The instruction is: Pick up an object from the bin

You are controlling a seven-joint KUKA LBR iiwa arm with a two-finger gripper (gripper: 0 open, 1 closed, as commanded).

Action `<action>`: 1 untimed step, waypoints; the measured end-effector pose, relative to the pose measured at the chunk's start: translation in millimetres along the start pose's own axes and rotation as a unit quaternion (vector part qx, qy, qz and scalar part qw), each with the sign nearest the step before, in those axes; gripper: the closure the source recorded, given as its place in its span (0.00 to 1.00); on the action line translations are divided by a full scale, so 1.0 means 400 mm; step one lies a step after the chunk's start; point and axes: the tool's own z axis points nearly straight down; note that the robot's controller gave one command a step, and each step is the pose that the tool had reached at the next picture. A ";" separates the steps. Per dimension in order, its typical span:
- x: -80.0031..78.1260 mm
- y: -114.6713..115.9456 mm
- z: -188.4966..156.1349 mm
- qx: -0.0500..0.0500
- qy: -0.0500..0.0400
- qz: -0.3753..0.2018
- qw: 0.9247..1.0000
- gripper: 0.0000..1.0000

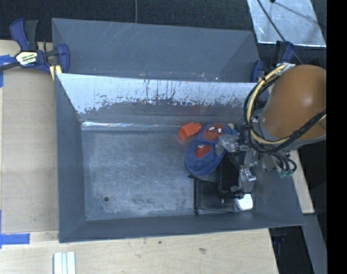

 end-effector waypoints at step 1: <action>-0.029 -0.024 0.187 -0.002 0.005 0.085 0.996 0.00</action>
Offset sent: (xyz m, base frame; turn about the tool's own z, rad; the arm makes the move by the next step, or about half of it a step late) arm 0.0147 -0.0080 -0.0749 0.1707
